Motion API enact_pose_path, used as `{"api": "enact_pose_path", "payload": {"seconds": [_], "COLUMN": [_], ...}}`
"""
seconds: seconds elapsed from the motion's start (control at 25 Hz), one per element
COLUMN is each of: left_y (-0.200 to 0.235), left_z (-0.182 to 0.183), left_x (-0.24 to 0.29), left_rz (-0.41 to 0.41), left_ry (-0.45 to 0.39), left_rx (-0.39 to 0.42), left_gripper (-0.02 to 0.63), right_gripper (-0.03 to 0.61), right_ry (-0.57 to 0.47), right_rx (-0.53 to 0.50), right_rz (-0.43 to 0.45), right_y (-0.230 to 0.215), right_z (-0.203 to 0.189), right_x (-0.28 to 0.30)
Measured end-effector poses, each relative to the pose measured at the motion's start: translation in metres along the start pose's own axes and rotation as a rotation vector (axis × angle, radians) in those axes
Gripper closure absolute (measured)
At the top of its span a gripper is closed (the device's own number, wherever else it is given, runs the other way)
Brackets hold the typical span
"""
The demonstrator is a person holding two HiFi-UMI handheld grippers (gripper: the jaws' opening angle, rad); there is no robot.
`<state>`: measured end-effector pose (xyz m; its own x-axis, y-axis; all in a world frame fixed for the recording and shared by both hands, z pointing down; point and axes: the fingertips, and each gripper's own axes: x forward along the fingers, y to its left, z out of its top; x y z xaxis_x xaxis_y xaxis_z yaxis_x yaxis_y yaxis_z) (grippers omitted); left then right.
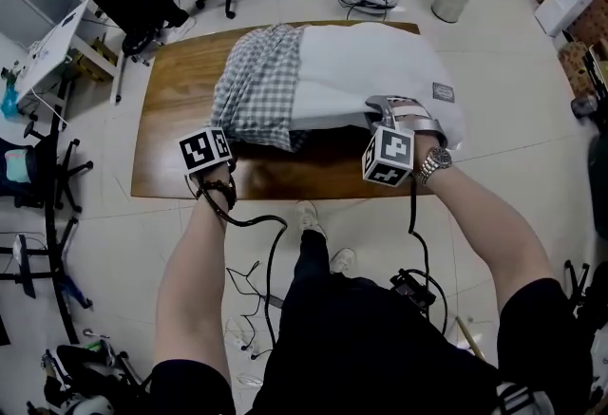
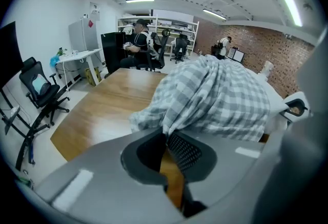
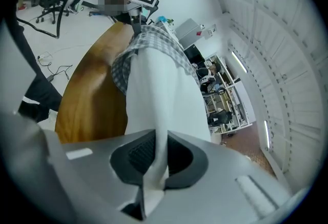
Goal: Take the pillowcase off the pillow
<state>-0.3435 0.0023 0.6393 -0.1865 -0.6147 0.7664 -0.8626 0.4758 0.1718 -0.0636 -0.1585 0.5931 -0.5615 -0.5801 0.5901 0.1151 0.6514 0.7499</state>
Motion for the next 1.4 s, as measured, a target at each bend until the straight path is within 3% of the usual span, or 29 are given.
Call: {"api": "enact_pose_path", "payload": {"seconds": [0.16, 0.36, 0.56, 0.68, 1.16, 1.4], "left_y": [0.028, 0.030, 0.022, 0.021, 0.000, -0.031], "left_z": [-0.003, -0.014, -0.018, -0.012, 0.018, 0.018], "left_x": [-0.004, -0.004, -0.013, -0.024, -0.072, -0.083], "left_rz": [0.033, 0.035, 0.026, 0.035, 0.036, 0.008], "left_ry": [0.019, 0.034, 0.033, 0.008, -0.052, -0.073], "left_rx": [-0.020, 0.001, 0.045, 0.044, 0.087, 0.157], "left_gripper": [0.597, 0.593, 0.514, 0.484, 0.477, 0.472], "right_gripper": [0.552, 0.534, 0.407, 0.365, 0.365, 0.365], "right_ry": [0.025, 0.015, -0.011, -0.003, -0.050, -0.066], "right_rx": [0.041, 0.052, 0.093, 0.107, 0.100, 0.140], "right_rz": [0.023, 0.052, 0.129, 0.172, 0.180, 0.166], "right_y": [0.007, 0.018, 0.029, 0.028, 0.008, 0.004], "right_z": [-0.014, -0.005, -0.001, 0.005, 0.038, 0.037], "right_x": [-0.006, -0.014, -0.027, -0.036, -0.080, -0.092]}}
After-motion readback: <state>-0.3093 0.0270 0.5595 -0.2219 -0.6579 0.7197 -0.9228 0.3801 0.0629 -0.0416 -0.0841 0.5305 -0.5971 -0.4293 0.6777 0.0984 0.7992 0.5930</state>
